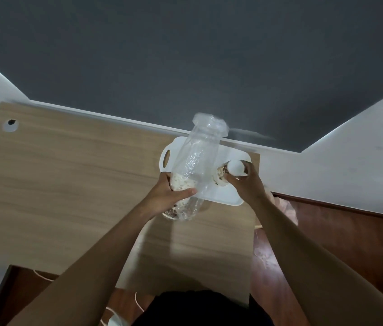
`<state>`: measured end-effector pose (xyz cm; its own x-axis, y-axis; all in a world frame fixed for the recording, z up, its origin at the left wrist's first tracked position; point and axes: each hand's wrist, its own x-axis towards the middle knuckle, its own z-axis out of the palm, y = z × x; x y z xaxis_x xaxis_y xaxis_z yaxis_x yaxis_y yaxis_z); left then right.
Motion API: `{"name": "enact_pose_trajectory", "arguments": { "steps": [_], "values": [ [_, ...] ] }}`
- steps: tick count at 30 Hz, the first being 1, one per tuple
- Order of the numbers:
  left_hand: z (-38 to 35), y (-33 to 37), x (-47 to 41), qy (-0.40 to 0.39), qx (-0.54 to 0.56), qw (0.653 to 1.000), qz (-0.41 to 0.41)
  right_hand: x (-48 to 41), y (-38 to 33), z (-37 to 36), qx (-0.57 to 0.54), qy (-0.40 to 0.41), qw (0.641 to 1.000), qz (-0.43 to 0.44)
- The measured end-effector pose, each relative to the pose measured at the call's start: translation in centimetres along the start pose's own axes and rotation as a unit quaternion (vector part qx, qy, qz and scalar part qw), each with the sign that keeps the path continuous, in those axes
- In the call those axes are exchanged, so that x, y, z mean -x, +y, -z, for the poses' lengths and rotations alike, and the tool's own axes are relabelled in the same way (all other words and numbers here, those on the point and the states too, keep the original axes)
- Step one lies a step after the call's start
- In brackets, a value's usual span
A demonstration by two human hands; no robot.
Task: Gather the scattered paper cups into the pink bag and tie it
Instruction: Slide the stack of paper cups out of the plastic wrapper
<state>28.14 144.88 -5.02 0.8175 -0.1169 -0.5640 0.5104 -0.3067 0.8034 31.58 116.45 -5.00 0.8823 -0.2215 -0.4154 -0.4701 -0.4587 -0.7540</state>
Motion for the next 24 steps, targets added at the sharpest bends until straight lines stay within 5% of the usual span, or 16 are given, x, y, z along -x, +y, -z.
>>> {"name": "enact_pose_trajectory", "arguments": {
  "steps": [7,13,16,24],
  "values": [
    [0.3,-0.6,0.1,0.013,-0.033,0.999,0.008,-0.2,0.4,0.4,0.011,-0.024,1.000,-0.011],
    [0.5,-1.0,0.4,0.005,-0.100,0.994,-0.041,-0.3,-2.2,5.2,-0.060,0.073,0.993,0.077],
    [0.5,-0.8,0.5,-0.008,-0.130,0.988,-0.078,0.5,-3.0,7.6,-0.071,0.006,0.993,0.098],
    [0.0,-0.4,1.7,-0.059,-0.223,0.963,-0.137,4.4,-0.8,8.6,0.116,-0.200,0.971,0.060]
  ]
}}
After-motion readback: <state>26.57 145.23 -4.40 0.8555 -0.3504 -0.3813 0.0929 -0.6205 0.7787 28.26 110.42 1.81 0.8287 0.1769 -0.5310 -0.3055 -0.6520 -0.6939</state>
